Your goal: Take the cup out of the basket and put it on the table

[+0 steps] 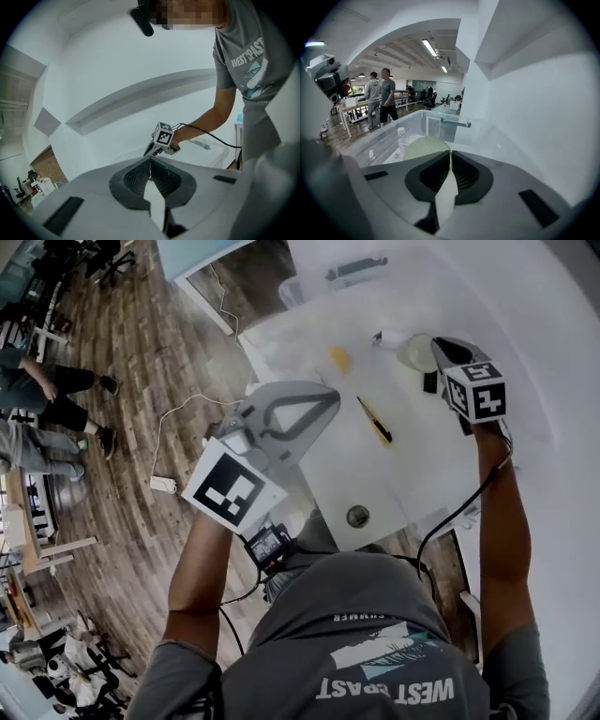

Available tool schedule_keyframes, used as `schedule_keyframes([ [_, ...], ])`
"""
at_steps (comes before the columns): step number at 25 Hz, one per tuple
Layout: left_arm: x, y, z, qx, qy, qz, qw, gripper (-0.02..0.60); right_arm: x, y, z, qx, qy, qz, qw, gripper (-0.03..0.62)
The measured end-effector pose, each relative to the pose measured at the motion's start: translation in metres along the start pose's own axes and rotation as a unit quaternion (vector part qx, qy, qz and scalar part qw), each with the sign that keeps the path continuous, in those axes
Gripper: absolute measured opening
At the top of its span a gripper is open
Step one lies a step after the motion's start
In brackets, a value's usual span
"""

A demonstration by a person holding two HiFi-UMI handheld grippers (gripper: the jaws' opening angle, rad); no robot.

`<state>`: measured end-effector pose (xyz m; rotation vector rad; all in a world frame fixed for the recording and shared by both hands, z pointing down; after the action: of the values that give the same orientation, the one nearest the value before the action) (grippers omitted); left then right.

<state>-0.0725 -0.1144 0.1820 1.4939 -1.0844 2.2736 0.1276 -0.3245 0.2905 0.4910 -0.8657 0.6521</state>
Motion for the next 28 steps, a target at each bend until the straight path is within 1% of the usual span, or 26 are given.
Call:
schedule_keyframes([
  [2, 0.0, -0.007, -0.001, -0.002, 0.003, -0.006, 1.0, 0.011, -0.007, 0.005, -0.018, -0.001, -0.013, -0.009, 1.0, 0.029],
  [6, 0.001, -0.021, -0.005, -0.006, 0.022, -0.016, 0.9996, 0.011, -0.019, 0.023, -0.05, -0.011, -0.045, -0.022, 0.999, 0.028],
  [12, -0.008, -0.035, -0.011, -0.019, 0.027, -0.018, 0.9993, 0.011, -0.04, 0.053, -0.097, -0.031, -0.089, -0.045, 0.995, 0.028],
  [18, -0.002, -0.043, -0.021, -0.032, 0.027, -0.023, 0.9989, 0.011, -0.052, 0.09, -0.117, -0.053, -0.113, -0.068, 0.99, 0.028],
  [28, 0.011, -0.048, -0.039, -0.05, 0.027, -0.03, 0.9979, 0.011, -0.064, 0.144, -0.13, -0.094, -0.129, -0.096, 0.982, 0.028],
])
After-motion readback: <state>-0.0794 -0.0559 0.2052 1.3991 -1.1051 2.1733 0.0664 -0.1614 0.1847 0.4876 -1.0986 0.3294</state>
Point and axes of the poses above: the fingertips, and each gripper's own axes: z forward along the fingers, y to its left, x out of its underside, the point moved 6 cm from there along -z, backward along the fingers, and after that the axes turned 4 degrees about z, right-handed, at the moved point
